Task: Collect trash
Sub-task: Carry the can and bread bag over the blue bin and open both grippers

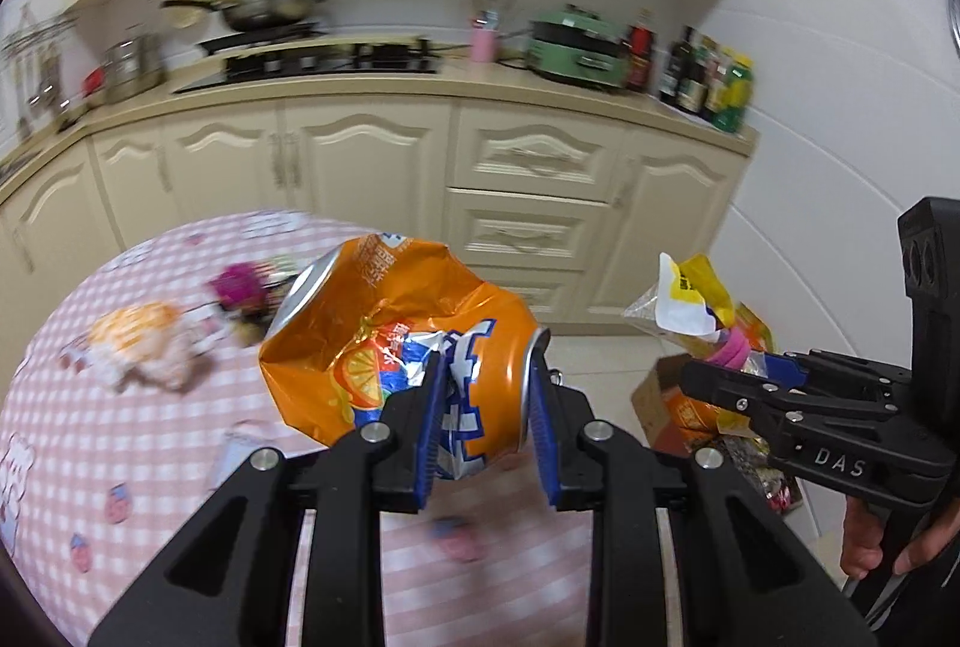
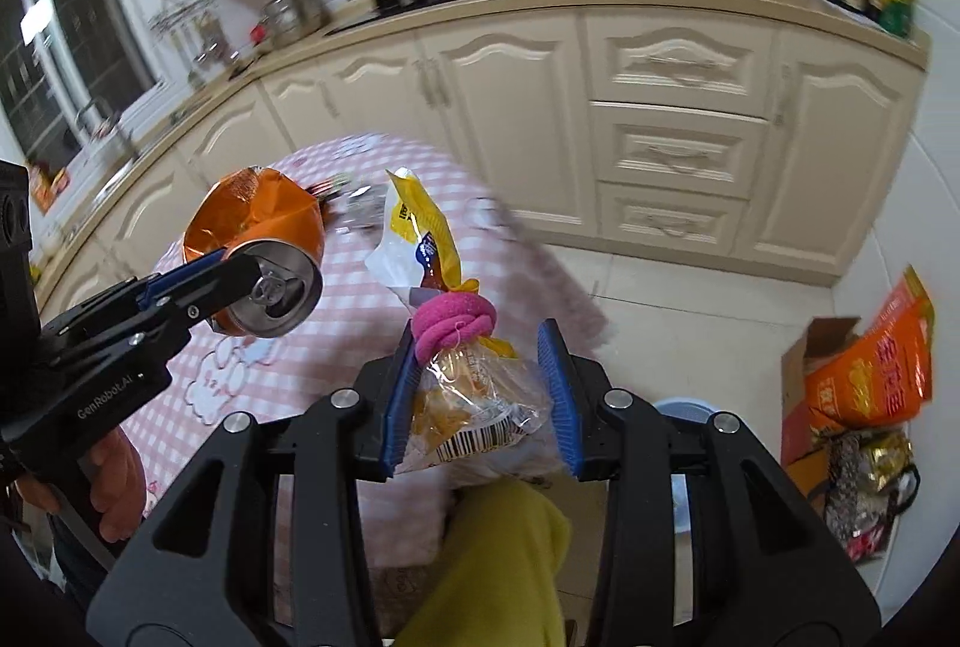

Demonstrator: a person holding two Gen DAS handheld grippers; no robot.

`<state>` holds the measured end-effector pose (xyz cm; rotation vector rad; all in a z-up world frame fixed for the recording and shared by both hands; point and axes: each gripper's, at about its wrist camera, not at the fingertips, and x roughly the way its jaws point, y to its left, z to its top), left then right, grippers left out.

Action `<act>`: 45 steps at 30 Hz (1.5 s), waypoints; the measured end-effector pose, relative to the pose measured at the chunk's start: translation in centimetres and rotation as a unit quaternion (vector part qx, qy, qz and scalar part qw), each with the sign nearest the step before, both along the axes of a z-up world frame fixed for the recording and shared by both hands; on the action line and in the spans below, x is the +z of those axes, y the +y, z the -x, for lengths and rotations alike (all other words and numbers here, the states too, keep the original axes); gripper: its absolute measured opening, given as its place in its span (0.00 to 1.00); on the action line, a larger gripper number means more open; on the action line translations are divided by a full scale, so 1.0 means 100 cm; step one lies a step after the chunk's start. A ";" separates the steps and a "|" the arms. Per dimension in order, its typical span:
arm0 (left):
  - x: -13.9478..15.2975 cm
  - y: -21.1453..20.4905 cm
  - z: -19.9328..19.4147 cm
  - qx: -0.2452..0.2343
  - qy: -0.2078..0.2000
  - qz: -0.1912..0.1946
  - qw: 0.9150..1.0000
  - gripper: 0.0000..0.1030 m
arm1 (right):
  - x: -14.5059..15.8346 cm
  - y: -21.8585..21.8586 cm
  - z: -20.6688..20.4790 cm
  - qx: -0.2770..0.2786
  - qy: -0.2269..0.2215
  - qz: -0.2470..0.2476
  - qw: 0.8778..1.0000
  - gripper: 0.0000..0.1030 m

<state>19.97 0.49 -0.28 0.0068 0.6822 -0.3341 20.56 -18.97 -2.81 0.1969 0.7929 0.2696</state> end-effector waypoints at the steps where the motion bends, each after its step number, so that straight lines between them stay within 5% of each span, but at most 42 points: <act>1: -0.001 -0.014 -0.001 -0.013 0.002 -0.003 1.000 0.25 | -0.002 -0.012 0.003 -0.011 0.001 -0.003 1.000 0.37; 15: -0.051 -0.173 0.001 -0.156 0.056 -0.054 0.985 0.25 | -0.046 -0.151 0.045 -0.160 0.042 -0.033 0.986 0.38; 25: -0.104 -0.246 -0.006 -0.216 0.114 -0.095 0.965 0.25 | -0.089 -0.195 0.062 -0.214 0.095 -0.047 0.971 0.38; 31: -0.123 -0.267 -0.021 -0.210 0.119 -0.119 0.963 0.29 | -0.111 -0.208 0.067 -0.233 0.123 -0.055 0.963 0.38; 33: -0.126 -0.269 -0.027 -0.206 0.119 -0.123 0.964 0.51 | -0.116 -0.211 0.068 -0.238 0.129 -0.057 0.961 0.38; 35: -0.129 -0.269 -0.031 -0.206 0.123 -0.121 0.963 0.57 | -0.120 -0.212 0.068 -0.240 0.135 -0.060 0.960 0.38; 45: -0.119 -0.245 -0.031 -0.173 0.115 -0.130 0.969 0.57 | -0.138 -0.204 0.050 -0.224 0.159 -0.057 0.960 0.38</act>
